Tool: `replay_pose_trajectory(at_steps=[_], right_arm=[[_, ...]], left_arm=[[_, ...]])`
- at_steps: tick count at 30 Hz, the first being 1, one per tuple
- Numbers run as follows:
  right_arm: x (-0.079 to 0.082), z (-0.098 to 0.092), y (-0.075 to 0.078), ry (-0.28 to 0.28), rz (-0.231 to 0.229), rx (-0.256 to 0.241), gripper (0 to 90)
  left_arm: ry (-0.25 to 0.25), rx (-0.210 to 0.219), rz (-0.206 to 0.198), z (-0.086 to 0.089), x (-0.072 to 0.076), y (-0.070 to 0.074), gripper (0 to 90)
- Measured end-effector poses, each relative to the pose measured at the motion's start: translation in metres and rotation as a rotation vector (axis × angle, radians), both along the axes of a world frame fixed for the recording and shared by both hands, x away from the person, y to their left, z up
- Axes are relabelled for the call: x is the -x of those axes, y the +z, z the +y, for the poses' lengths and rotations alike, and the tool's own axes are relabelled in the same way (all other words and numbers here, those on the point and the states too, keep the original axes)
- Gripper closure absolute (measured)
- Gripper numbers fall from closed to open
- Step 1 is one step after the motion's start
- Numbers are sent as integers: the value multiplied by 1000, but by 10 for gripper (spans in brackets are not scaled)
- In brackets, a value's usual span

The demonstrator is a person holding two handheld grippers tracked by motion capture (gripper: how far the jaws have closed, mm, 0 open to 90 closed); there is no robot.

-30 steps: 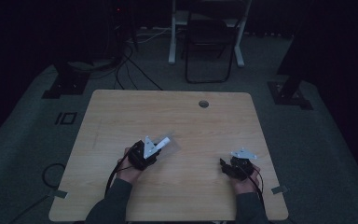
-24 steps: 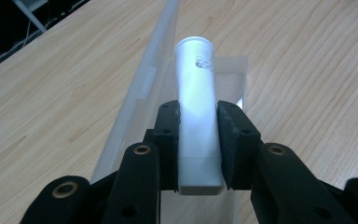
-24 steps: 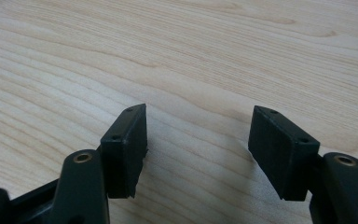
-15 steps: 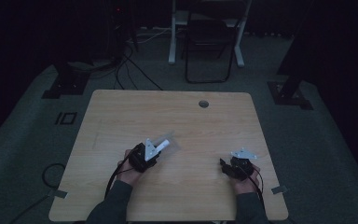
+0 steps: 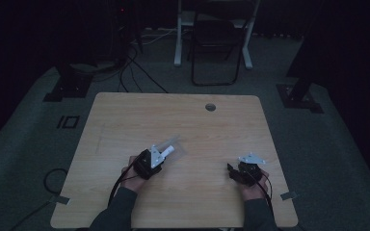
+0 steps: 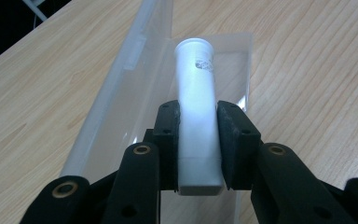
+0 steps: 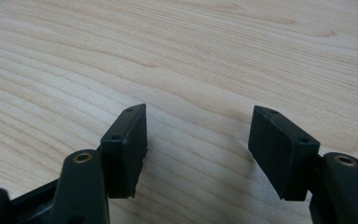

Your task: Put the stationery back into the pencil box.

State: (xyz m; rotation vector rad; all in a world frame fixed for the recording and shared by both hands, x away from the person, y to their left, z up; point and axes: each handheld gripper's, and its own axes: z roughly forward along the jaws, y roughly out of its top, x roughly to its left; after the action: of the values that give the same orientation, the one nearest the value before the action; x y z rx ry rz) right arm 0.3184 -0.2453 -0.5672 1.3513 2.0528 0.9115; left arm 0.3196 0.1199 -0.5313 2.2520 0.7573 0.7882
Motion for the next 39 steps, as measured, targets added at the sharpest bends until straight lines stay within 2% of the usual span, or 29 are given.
replay_pose_trajectory(at_steps=[15, 24, 39], right_arm=[[0, 0, 0, 0, 0, 0, 372], [0, 0, 0, 0, 0, 0, 371], [0, 0, 0, 0, 1, -2, 371]], left_arm=[[12, -32, 0, -1, -2, -7, 705], [12, -17, 12, 0, -3, -7, 704], [23, -32, 9, 0, -4, -8, 691]])
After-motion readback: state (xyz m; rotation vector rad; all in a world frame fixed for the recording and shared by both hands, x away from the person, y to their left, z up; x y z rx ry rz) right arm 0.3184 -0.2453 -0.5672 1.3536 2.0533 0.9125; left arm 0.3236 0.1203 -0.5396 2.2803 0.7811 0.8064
